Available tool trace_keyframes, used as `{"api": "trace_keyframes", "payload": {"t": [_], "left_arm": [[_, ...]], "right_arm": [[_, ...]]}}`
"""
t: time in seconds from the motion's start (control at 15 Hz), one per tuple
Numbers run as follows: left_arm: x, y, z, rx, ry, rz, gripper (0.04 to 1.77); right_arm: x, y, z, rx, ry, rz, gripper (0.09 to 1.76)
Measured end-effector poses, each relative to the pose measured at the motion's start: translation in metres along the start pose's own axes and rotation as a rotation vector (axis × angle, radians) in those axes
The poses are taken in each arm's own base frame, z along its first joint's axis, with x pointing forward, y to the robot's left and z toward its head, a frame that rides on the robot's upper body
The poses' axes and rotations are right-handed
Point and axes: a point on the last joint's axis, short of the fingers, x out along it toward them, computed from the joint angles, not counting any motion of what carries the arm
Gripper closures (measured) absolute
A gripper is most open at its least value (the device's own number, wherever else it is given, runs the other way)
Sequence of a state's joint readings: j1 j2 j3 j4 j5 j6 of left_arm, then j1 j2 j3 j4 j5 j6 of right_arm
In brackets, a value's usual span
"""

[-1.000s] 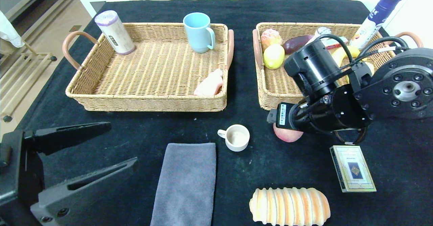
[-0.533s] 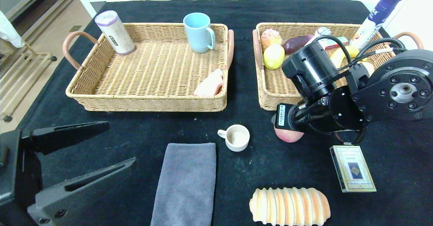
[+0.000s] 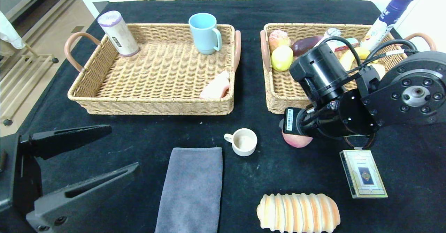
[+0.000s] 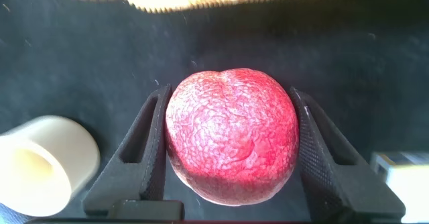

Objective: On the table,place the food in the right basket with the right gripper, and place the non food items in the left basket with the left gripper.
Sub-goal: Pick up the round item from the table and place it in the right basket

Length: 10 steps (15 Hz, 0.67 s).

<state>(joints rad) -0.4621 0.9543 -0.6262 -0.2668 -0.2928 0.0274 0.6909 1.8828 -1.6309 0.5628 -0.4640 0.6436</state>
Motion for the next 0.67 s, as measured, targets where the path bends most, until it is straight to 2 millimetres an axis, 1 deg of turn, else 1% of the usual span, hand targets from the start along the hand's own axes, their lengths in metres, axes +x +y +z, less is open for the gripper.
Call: {"api": "trace_keyframes", "payload": {"t": [0.13, 0.4, 0.67], "left_arm": [[0.0, 0.0, 0.0, 0.0, 0.0, 0.0, 0.09], [0.0, 0.0, 0.0, 0.0, 0.001, 0.0, 0.09], [0.0, 0.0, 0.0, 0.001, -0.002, 0.0, 0.09]], "right_arm": [[-0.013, 0.001, 0.0, -0.024, -0.015, 0.0, 0.71], [-0.046, 0.0, 0.002, -0.06, -0.048, 0.051, 0.71], [-0.068, -0.017, 0.017, -0.079, -0.108, 0.06, 0.71]]}}
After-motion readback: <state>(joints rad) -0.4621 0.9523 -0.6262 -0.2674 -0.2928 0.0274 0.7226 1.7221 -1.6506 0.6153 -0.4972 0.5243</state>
